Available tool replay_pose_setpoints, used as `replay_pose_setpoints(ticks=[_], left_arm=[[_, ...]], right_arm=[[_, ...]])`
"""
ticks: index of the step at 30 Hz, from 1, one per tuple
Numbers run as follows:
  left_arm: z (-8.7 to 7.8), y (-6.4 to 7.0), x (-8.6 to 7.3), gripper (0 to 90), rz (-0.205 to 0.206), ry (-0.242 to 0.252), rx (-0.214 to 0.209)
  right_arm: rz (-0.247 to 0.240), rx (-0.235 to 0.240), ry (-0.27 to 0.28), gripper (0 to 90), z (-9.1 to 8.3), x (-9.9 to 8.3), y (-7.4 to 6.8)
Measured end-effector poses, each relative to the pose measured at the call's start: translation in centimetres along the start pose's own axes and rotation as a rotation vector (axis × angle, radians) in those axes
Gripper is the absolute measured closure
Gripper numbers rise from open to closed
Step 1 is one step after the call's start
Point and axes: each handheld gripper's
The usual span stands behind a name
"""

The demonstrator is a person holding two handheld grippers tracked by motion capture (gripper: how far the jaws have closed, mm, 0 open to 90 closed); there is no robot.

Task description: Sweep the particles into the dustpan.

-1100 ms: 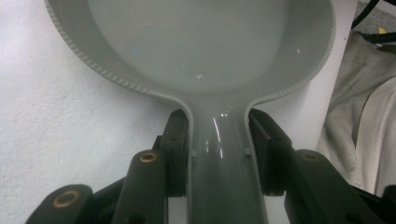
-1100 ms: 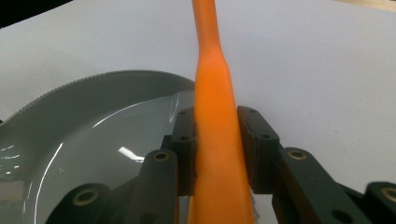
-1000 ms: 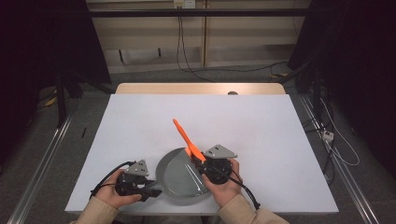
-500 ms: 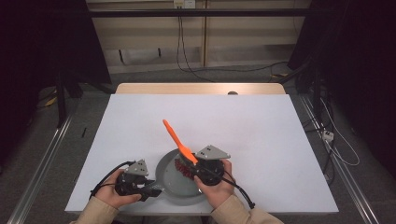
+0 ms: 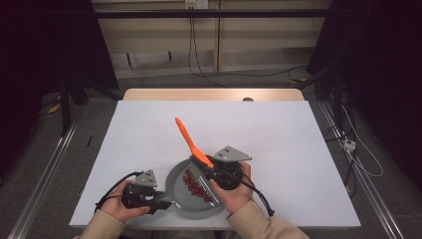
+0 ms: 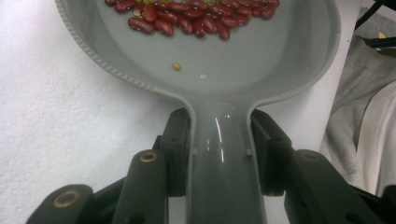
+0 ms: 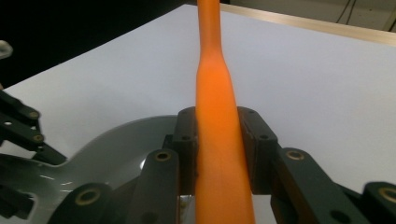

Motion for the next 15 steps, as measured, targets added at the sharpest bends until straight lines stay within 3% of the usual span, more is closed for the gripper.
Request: replay_pose_setpoints(ticks=[8, 15], left_arm=[[-0.1, -0.1, 0.0, 62.5, -0.002, -0.008, 0.015], [0.0, -0.2, -0.1, 62.3, -0.001, 0.0, 0.006]], right_arm=[[0.022, -0.072, -0.018, 71.1, 0.0, -0.7, 3.3], [0.025, -0.104, -0.054, 71.1, 0.6, -1.6, 4.7]])
Point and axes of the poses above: each handheld gripper's, and its own axes: z roughly forward along the jaws, x roughly out of its top, y roughly to its right, and after that the axes turned 11 degrees about -y, right-handed
